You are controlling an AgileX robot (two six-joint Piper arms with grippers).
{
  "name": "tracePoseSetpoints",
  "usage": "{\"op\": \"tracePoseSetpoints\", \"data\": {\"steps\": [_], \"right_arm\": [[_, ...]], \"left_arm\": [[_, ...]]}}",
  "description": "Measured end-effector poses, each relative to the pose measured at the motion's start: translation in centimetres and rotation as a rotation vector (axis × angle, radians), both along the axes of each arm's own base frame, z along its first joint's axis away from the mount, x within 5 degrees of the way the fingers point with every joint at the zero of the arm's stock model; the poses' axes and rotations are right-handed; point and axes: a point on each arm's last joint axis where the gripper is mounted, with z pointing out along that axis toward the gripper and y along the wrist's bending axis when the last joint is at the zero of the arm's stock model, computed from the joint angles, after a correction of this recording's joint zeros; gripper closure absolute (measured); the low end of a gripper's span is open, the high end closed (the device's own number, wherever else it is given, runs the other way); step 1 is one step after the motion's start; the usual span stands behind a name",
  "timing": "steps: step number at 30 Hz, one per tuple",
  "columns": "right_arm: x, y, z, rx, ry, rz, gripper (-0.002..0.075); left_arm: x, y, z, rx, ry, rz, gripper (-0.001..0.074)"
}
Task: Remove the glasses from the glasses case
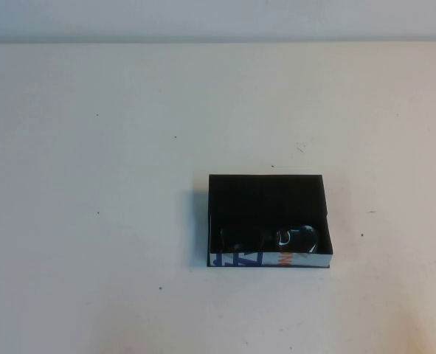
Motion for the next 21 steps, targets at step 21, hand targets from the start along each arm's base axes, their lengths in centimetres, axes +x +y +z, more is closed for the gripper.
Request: {"op": "tracePoseSetpoints", "data": {"steps": [21], "right_arm": [[-0.04, 0.39, 0.08, 0.144, 0.013, 0.010, 0.0743]], "left_arm": [[0.00, 0.00, 0.00, 0.000, 0.000, 0.000, 0.0740]]}}
